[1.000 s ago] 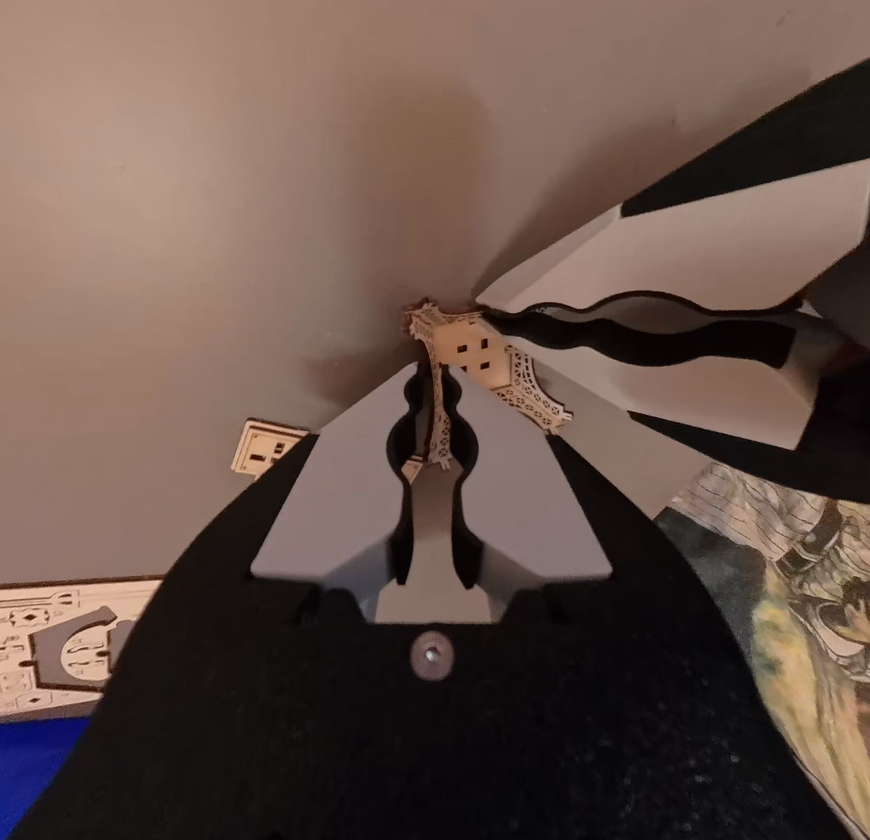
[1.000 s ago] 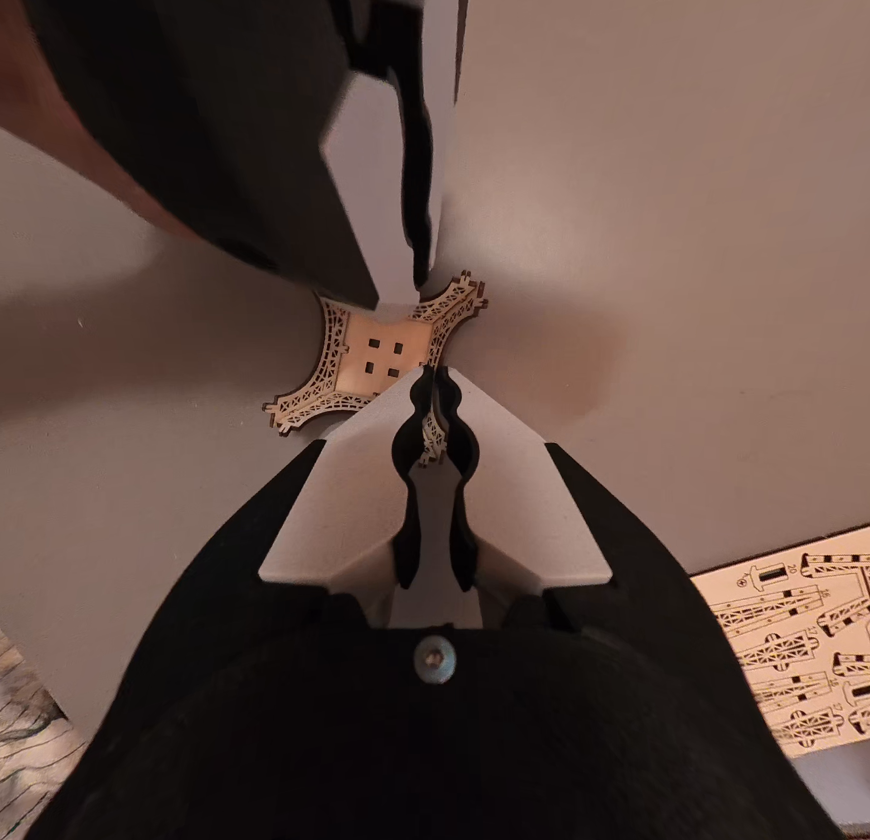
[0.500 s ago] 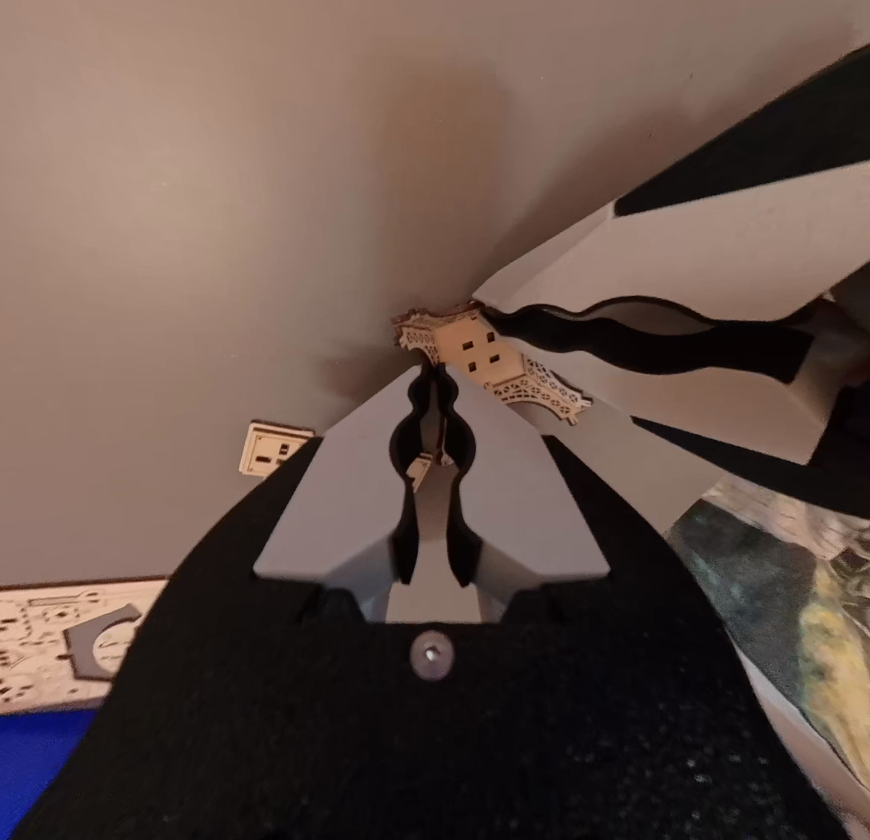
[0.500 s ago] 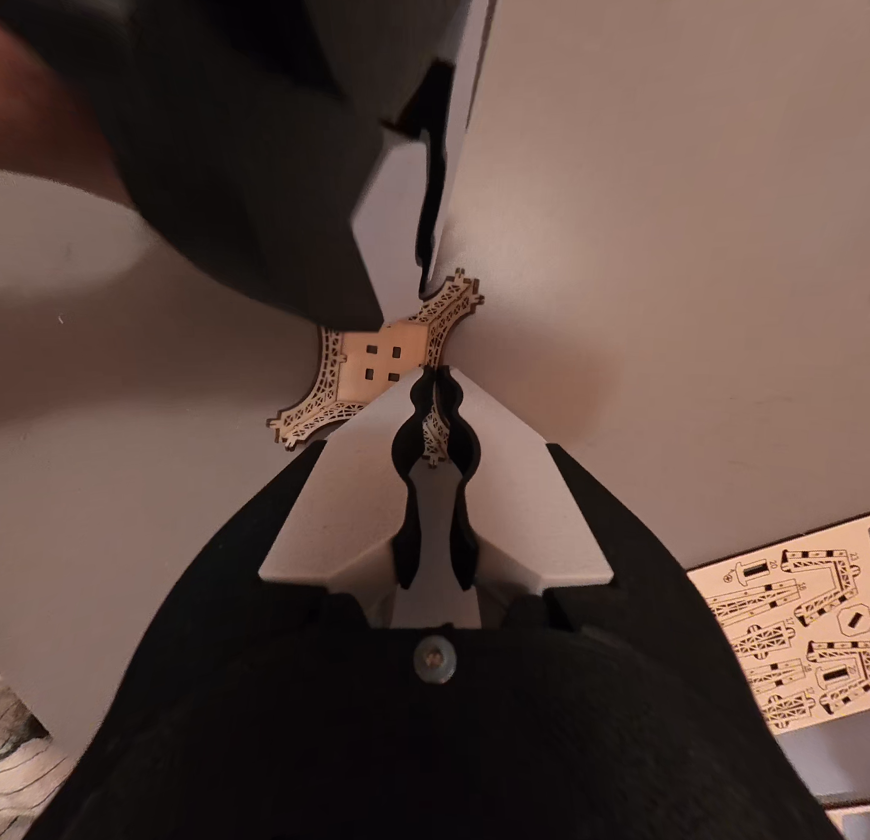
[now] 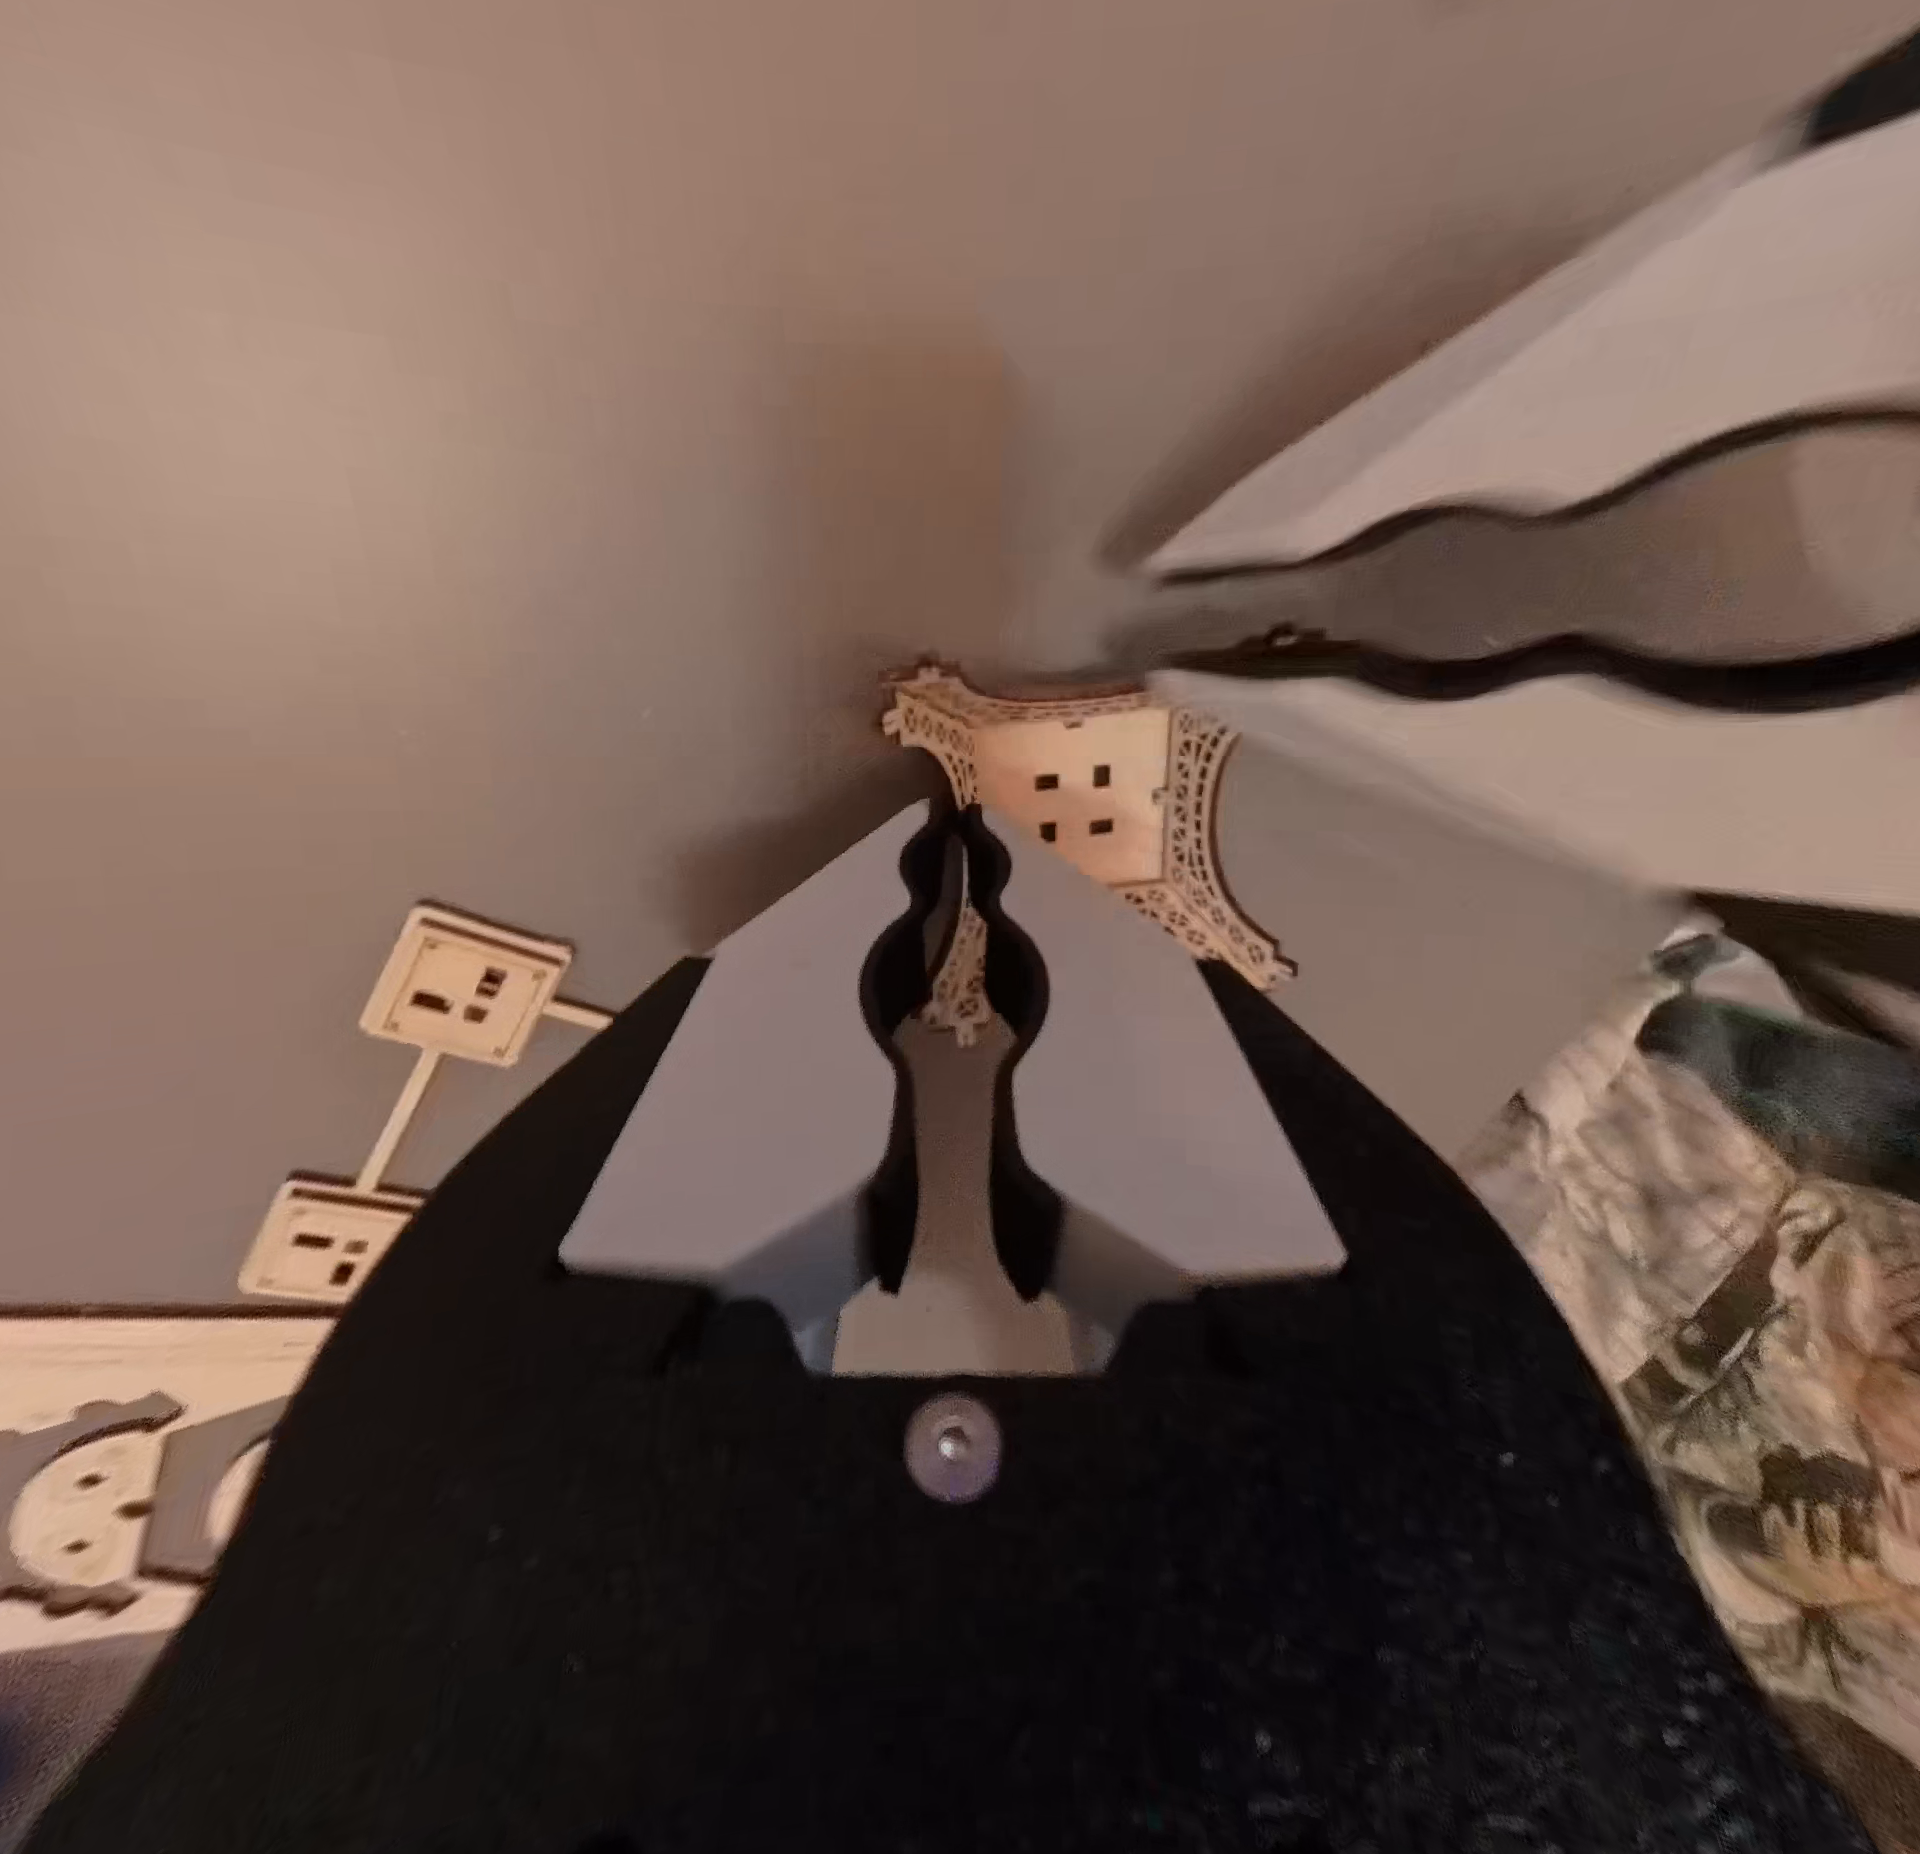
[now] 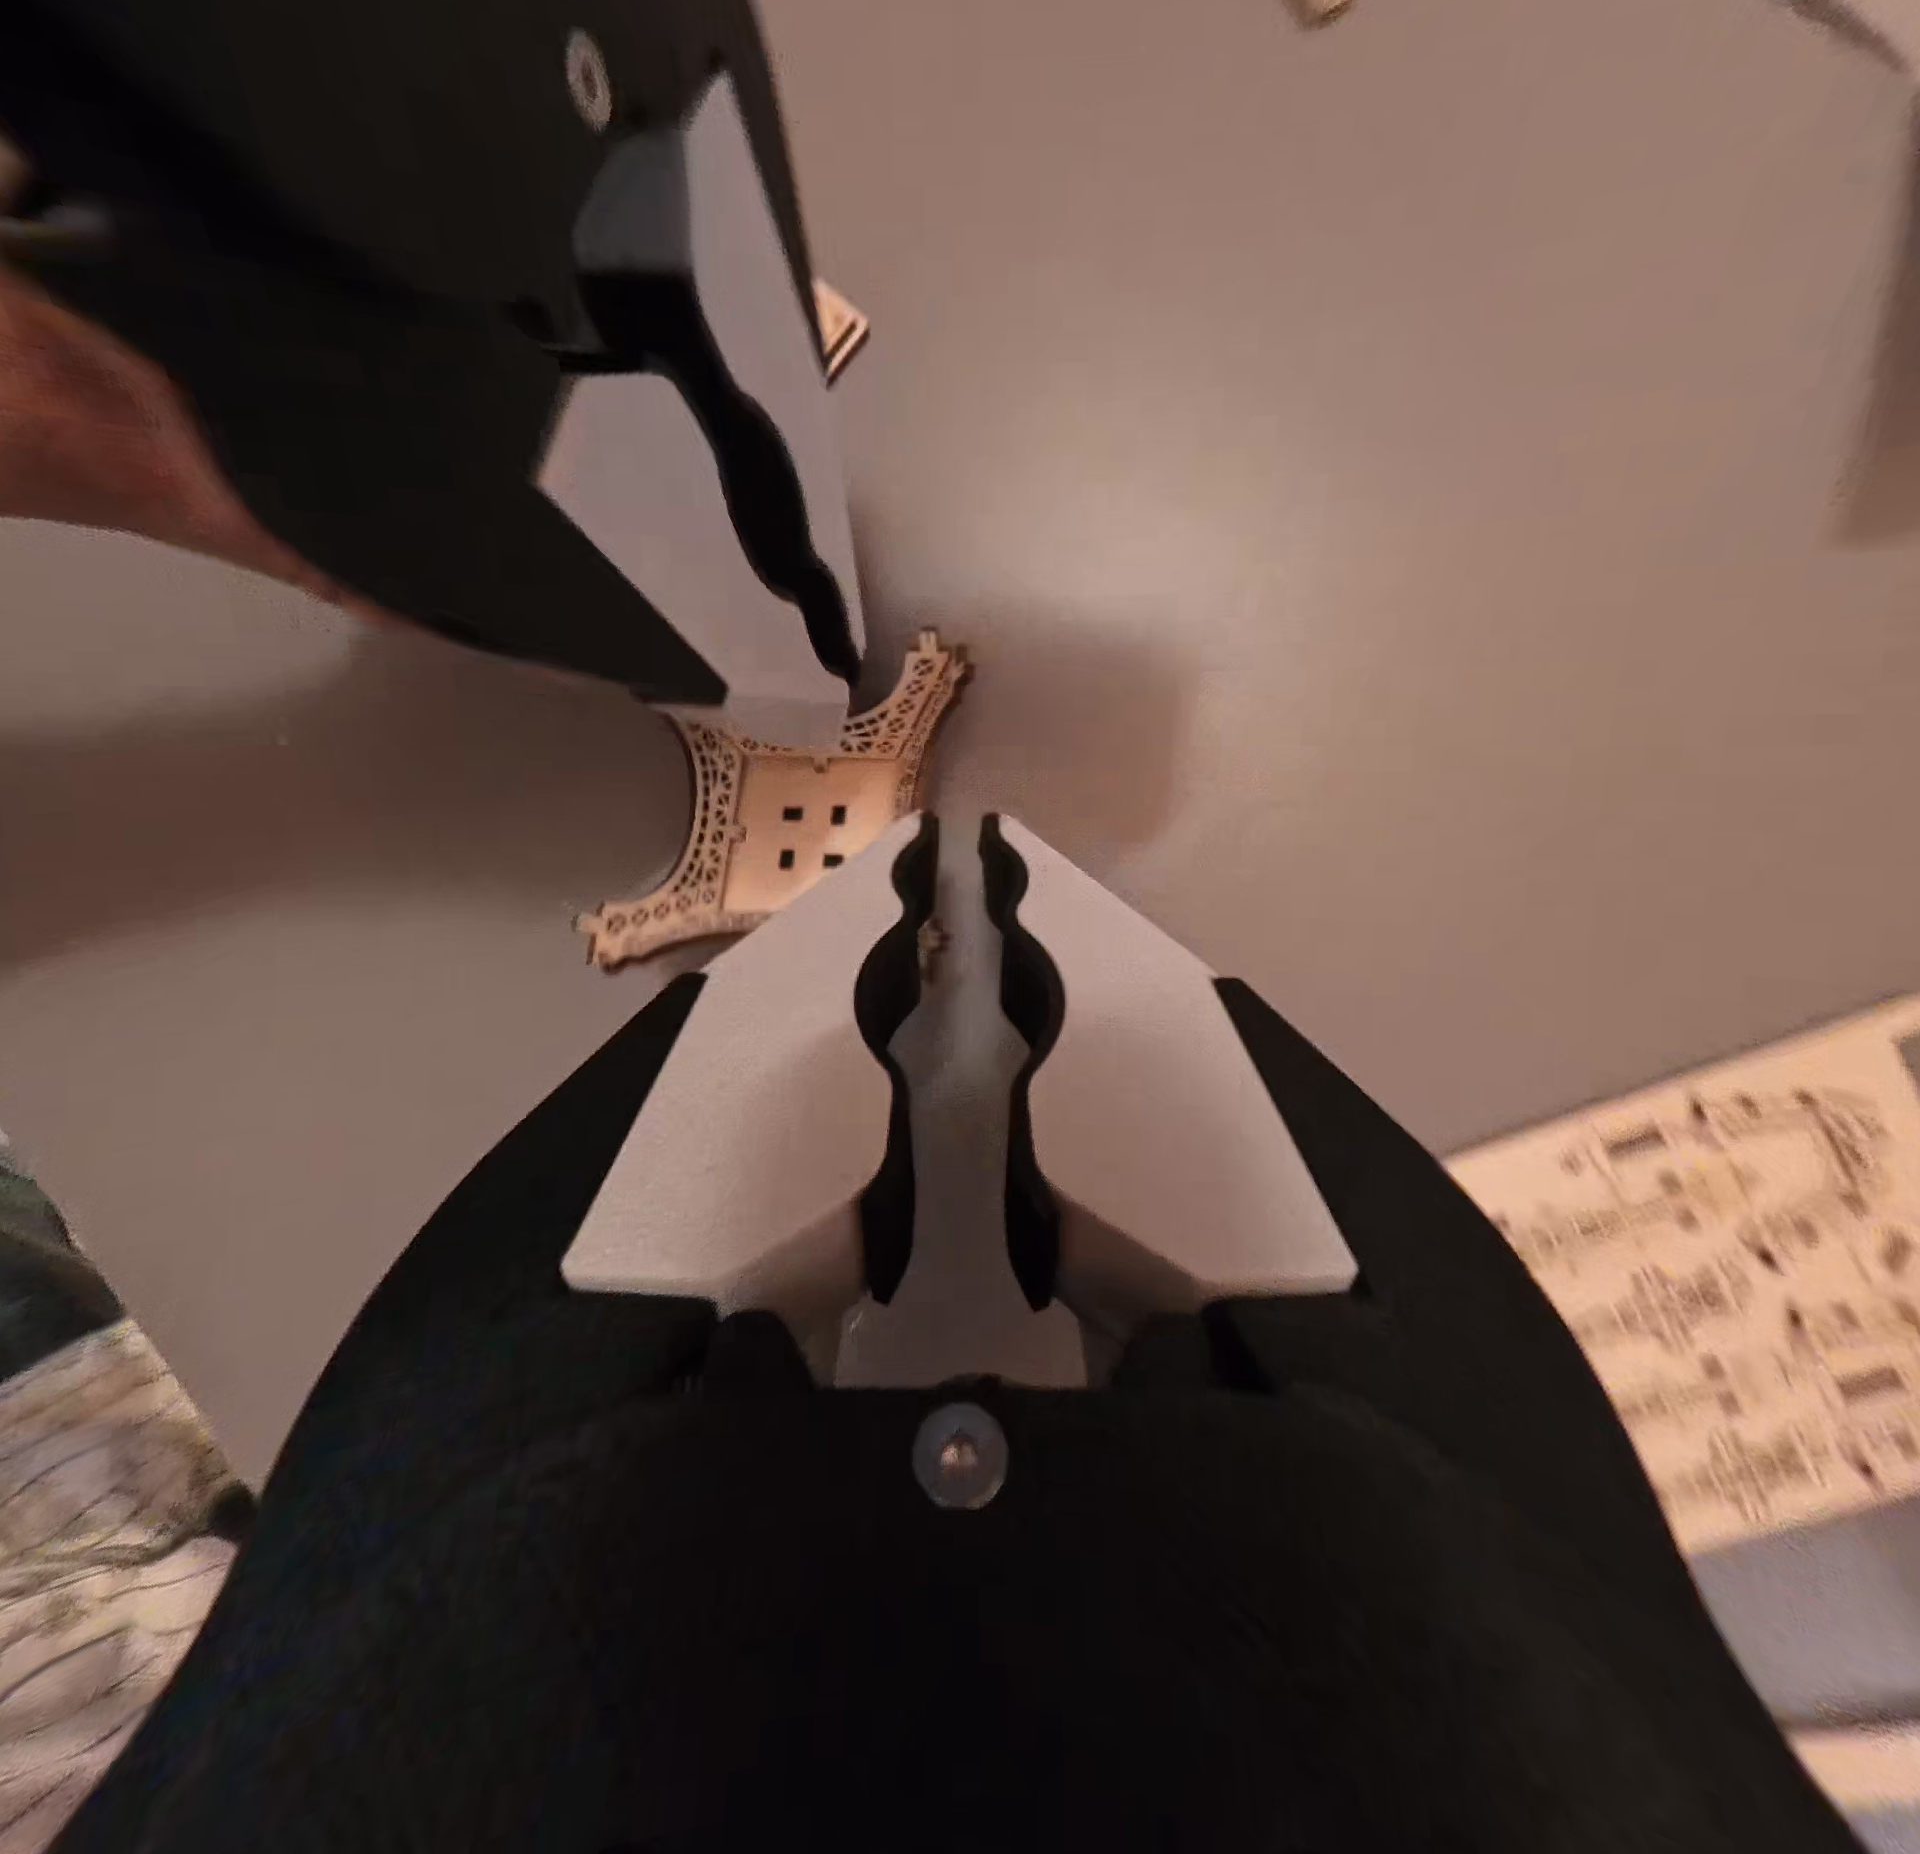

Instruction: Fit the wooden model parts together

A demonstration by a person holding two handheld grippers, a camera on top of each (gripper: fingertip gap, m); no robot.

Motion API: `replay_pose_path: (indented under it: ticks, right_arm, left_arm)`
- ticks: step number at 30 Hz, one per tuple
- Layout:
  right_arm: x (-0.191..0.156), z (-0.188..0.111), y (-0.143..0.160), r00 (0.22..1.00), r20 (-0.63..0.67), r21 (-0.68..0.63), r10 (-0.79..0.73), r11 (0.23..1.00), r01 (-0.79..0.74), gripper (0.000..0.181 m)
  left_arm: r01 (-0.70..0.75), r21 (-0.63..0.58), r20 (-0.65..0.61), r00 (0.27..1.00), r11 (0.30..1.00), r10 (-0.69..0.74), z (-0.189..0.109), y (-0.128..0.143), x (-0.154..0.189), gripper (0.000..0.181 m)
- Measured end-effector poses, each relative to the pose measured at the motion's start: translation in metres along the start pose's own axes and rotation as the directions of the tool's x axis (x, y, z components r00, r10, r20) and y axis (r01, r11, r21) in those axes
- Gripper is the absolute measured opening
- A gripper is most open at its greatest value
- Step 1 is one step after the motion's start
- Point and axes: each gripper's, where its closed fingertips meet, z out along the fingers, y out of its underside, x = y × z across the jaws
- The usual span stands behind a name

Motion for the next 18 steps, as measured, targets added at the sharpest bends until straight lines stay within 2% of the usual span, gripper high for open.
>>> replay_pose_path:
  ticks: [1, 2, 4, 6, 10, 12, 14, 16, 18]
  right_arm:
    - [0.002, -0.015, -0.002, 1.000, -0.020, 0.039, 0.020, 0.999, -0.019, 0.011]
    - [0.002, -0.030, -0.002, 0.999, -0.035, 0.079, 0.039, 0.996, -0.036, 0.013]
    - [0.003, -0.052, 0.002, 0.996, -0.061, 0.139, 0.066, 0.989, -0.057, 0.015]
    - [0.006, -0.066, 0.011, 0.991, -0.087, 0.187, 0.097, 0.979, -0.080, 0.016]
    - [-0.005, -0.065, 0.021, 0.988, -0.006, 0.266, 0.155, 0.953, -0.148, 0.010]
    - [-0.008, -0.063, 0.029, 0.988, -0.018, 0.263, 0.155, 0.954, -0.145, 0.014]
    - [-0.016, -0.064, 0.034, 0.987, -0.005, 0.271, 0.163, 0.950, -0.156, 0.014]
    - [-0.036, -0.066, 0.032, 0.985, 0.065, 0.304, 0.158, 0.937, -0.170, 0.011]
    - [-0.054, -0.059, 0.041, 0.981, 0.121, 0.261, 0.152, 0.949, -0.179, 0.011]
  left_arm:
    - [0.019, 0.035, 0.000, 1.000, 0.999, -0.019, -0.001, 0.000, -0.002, 0.000]
    - [0.041, 0.074, 0.016, 0.999, 0.996, -0.042, -0.001, -0.001, -0.007, 0.002]
    - [0.085, 0.148, 0.036, 0.995, 0.985, -0.091, -0.003, -0.003, -0.013, 0.020]
    - [0.076, 0.213, -0.014, 0.997, 0.974, -0.074, -0.007, -0.006, -0.004, 0.036]
    - [0.059, 0.311, -0.061, 0.997, 0.949, -0.042, -0.018, -0.009, 0.013, 0.054]
    - [0.046, 0.368, -0.106, 0.994, 0.929, -0.007, -0.029, -0.011, 0.025, 0.054]
    - [0.036, 0.425, -0.100, 0.995, 0.905, 0.008, -0.041, -0.010, 0.025, 0.051]
    - [0.011, 0.449, -0.059, 0.998, 0.893, 0.018, -0.047, -0.005, 0.019, 0.045]
    - [-0.012, 0.435, -0.052, 0.998, 0.900, 0.038, -0.045, 0.004, 0.016, 0.037]
